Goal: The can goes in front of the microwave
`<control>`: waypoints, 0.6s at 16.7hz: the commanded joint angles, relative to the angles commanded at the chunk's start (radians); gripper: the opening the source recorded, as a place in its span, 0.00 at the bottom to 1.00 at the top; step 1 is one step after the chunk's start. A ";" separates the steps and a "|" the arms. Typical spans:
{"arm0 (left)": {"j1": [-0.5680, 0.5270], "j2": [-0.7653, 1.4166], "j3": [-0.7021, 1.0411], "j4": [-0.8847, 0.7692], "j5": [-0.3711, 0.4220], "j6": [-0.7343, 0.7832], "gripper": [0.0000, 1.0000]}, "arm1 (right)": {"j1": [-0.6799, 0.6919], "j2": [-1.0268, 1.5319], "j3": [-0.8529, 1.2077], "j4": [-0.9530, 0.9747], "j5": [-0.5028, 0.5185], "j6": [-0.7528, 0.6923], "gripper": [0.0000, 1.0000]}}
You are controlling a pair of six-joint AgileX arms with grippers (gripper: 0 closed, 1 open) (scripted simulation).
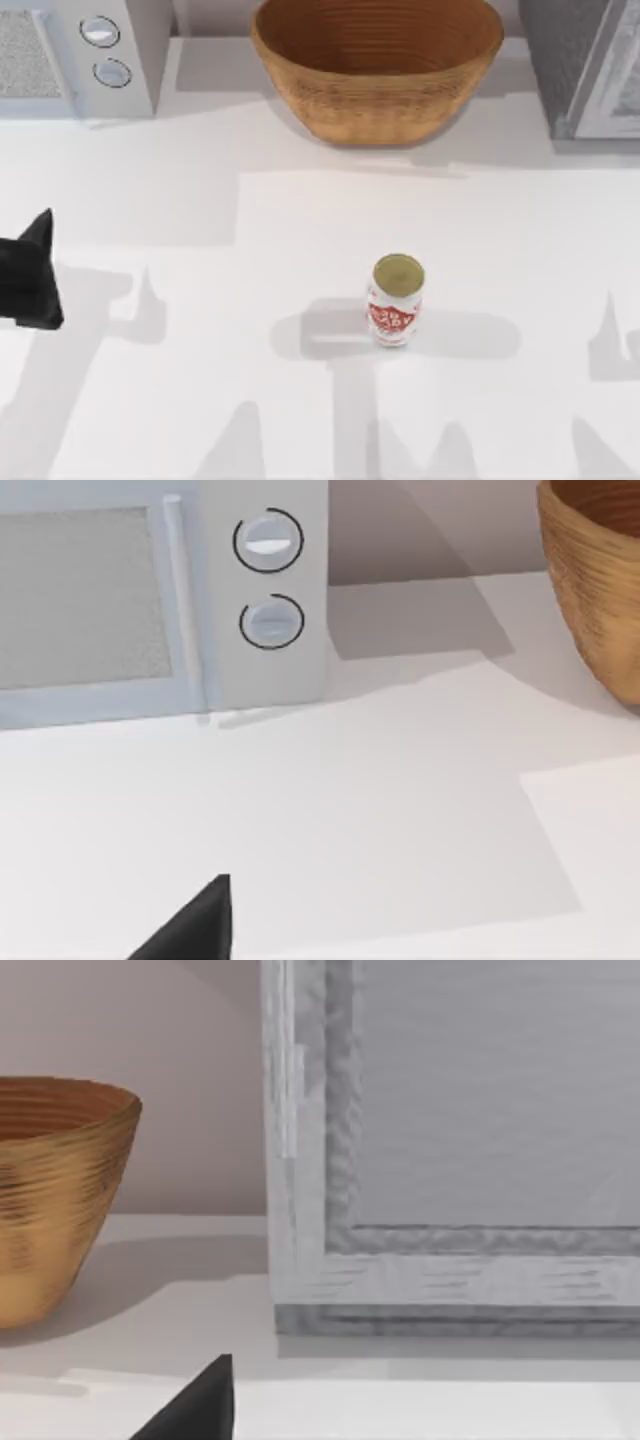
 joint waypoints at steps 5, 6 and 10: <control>-0.167 0.466 0.439 -0.284 0.001 -0.004 1.00 | 0.000 0.000 0.000 0.000 0.000 0.000 1.00; -0.203 0.566 0.533 -0.346 0.001 -0.005 1.00 | 0.000 0.000 0.000 0.000 0.000 0.000 1.00; -0.347 0.968 0.914 -0.594 0.001 -0.010 1.00 | 0.000 0.000 0.000 0.000 0.000 0.000 1.00</control>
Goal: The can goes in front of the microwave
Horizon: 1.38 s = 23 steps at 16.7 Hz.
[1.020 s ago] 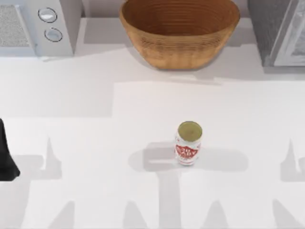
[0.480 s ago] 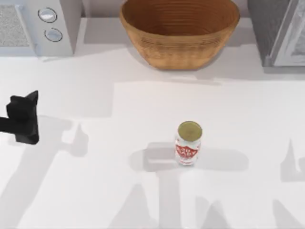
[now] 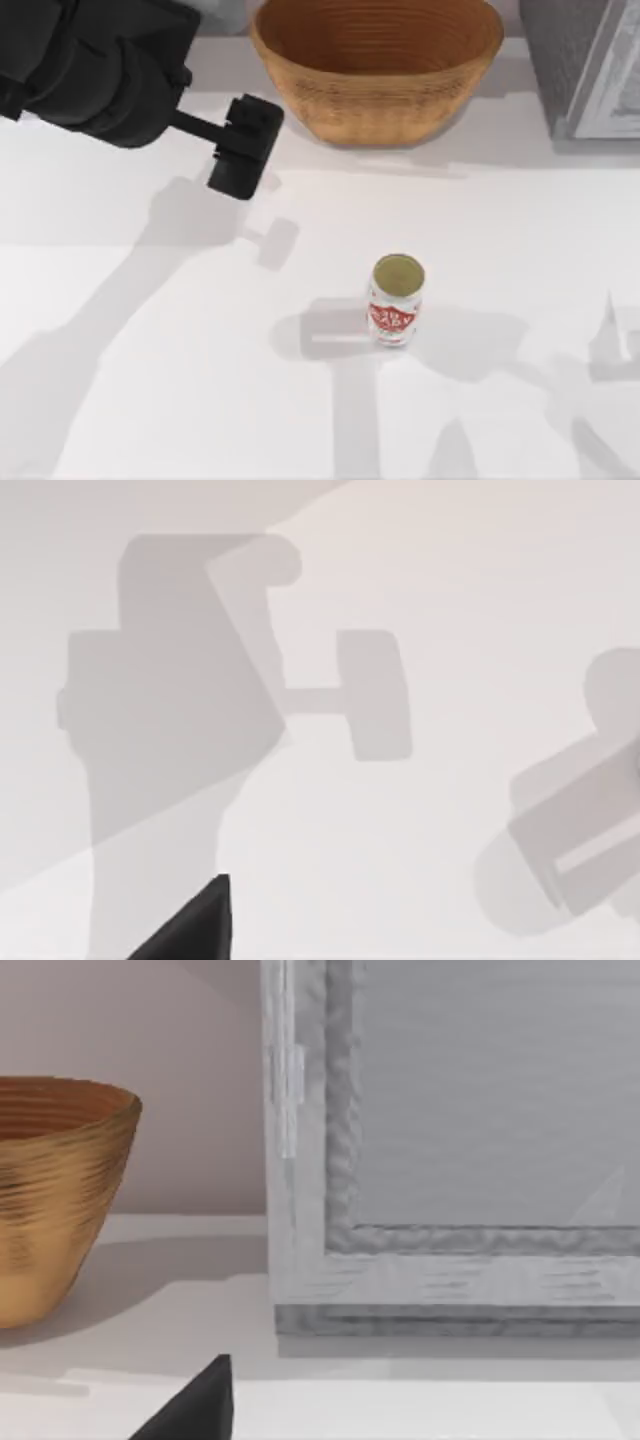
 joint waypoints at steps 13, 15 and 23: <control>-0.316 0.891 0.838 -0.543 0.002 -0.011 1.00 | 0.000 0.000 0.000 0.000 0.000 0.000 1.00; -0.321 0.906 0.851 -0.552 0.002 -0.011 1.00 | 0.000 0.000 0.000 0.000 0.000 0.000 1.00; -0.318 0.904 0.773 -0.475 0.002 -0.009 1.00 | 0.000 0.000 0.000 0.000 0.000 0.000 1.00</control>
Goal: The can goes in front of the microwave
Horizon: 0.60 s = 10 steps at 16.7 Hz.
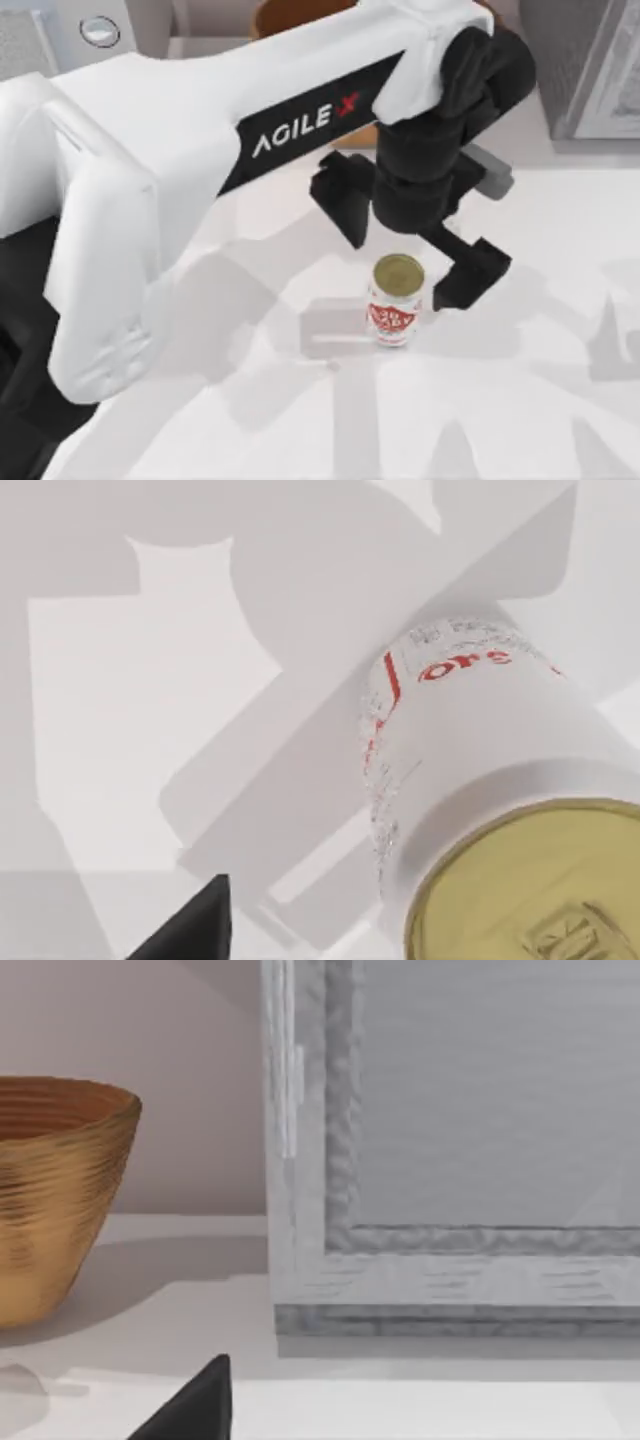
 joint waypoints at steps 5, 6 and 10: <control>-0.001 0.004 -0.152 0.156 0.000 -0.001 1.00 | 0.000 0.000 0.000 0.000 0.000 0.000 1.00; -0.001 0.005 -0.155 0.159 0.000 -0.001 1.00 | 0.000 0.000 0.000 0.000 0.000 0.000 1.00; -0.001 0.005 -0.155 0.159 0.000 -0.001 0.92 | 0.000 0.000 0.000 0.000 0.000 0.000 1.00</control>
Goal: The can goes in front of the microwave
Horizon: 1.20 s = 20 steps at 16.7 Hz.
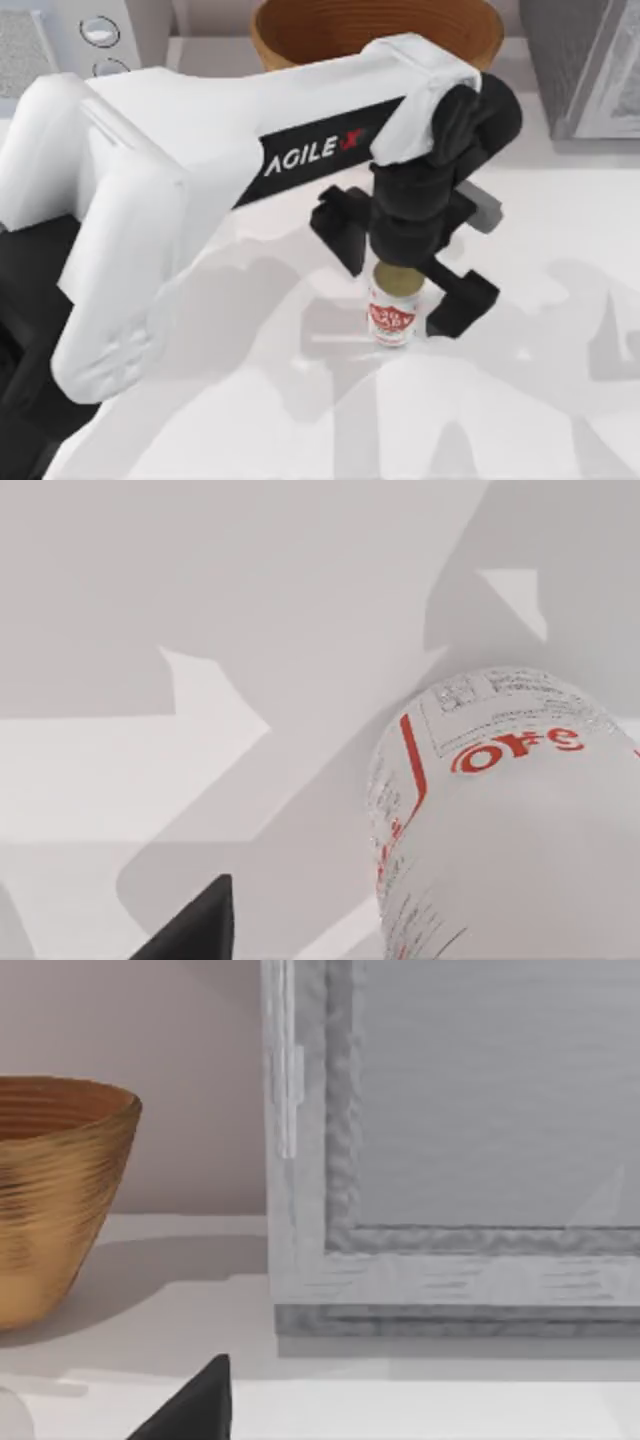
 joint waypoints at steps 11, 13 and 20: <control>0.000 0.000 0.000 0.000 0.000 0.000 0.10 | 0.000 0.000 0.000 0.000 0.000 0.000 1.00; 0.000 0.000 0.000 0.000 0.000 0.000 0.00 | 0.000 0.000 0.000 0.000 0.000 0.000 1.00; 0.000 0.000 0.000 0.000 0.000 0.000 0.00 | 0.000 0.000 0.000 0.000 0.000 0.000 1.00</control>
